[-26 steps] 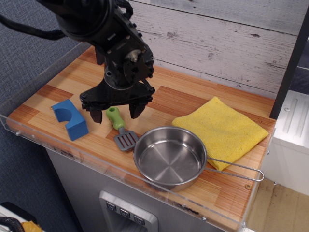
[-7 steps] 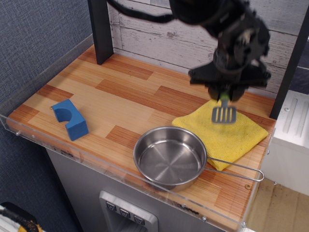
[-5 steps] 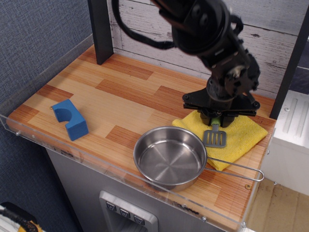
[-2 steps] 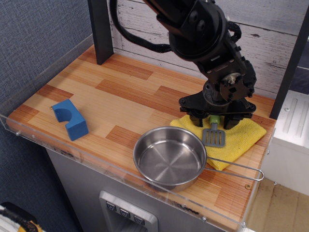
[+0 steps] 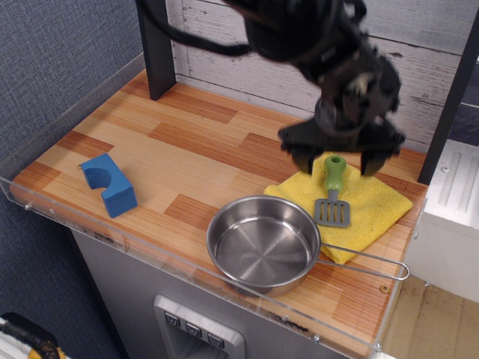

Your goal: Put the spatula right on top of the napkin.

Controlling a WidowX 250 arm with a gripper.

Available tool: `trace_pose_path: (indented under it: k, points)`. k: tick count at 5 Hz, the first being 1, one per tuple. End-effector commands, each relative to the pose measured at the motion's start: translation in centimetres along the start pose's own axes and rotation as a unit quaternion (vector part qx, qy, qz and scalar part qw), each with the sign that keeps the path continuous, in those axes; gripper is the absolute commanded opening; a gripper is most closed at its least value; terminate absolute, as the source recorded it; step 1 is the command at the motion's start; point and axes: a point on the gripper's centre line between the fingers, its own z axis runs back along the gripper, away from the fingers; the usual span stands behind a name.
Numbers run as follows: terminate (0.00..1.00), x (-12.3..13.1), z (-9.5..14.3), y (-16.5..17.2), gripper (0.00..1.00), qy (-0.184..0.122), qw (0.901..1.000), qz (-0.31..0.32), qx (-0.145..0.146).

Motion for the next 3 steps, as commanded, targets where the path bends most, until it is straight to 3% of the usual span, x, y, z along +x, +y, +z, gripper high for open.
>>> trace_pose_path:
  k: [1,2,3]
  points:
    - [0.0,2.7,7.4,0.6,1.0,-0.082,0.9954,0.011,-0.049]
    - [0.0,4.3,11.3,2.8,1.0,-0.138,0.9884,0.053,-0.036]
    - [1.0,4.8,13.1,5.2,1.0,-0.167,0.9828,0.079,-0.012]
